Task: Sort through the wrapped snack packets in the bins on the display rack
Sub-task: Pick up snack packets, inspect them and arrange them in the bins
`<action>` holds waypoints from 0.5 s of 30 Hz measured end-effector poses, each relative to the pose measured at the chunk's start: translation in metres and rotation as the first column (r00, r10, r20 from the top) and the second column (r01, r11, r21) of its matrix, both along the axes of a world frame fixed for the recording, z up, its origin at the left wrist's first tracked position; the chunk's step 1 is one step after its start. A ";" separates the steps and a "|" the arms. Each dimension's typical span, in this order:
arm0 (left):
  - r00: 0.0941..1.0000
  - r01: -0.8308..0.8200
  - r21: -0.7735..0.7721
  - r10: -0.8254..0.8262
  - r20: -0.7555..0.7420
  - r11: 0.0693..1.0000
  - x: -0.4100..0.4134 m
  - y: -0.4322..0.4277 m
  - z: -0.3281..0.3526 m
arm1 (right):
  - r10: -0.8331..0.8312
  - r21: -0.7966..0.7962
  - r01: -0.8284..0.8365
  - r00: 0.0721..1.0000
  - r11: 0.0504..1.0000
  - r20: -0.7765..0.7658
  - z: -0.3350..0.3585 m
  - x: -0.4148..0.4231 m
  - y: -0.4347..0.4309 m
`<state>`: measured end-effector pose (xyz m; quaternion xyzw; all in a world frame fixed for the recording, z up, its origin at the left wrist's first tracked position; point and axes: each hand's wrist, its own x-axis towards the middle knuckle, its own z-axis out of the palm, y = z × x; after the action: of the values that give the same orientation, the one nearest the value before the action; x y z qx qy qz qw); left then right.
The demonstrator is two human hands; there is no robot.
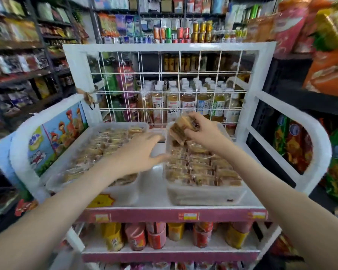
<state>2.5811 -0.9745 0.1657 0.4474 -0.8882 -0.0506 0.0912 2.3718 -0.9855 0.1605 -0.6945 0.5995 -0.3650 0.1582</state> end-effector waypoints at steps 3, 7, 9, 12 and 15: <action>0.980 0.012 0.008 -0.013 0.197 1.000 0.003 -0.029 -0.017 | 0.070 0.106 -0.054 0.986 0.993 -0.150 -0.021 -0.002 -0.031; 0.961 0.063 0.061 -0.077 0.266 0.996 0.001 -0.054 -0.032 | 0.132 0.191 -0.073 0.940 0.979 -0.315 -0.034 -0.013 -0.047; 0.943 0.096 0.073 -0.114 0.313 0.993 -0.002 -0.061 -0.032 | 0.161 0.215 -0.089 0.925 0.972 -0.343 -0.030 -0.019 -0.051; 0.930 0.089 0.144 -0.134 0.344 0.986 -0.008 -0.064 -0.025 | 0.240 0.264 -0.135 0.877 0.955 -0.416 -0.026 -0.021 -0.061; 0.934 0.137 0.115 -0.167 0.317 0.984 -0.015 -0.078 -0.030 | 0.326 0.383 -0.097 0.734 0.919 -0.596 -0.032 -0.015 -0.071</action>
<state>2.5665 -1.0521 0.1359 0.3832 -0.9198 -0.0234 -0.0811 2.3571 -1.0563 0.1283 -0.8058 0.5841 0.0231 0.0947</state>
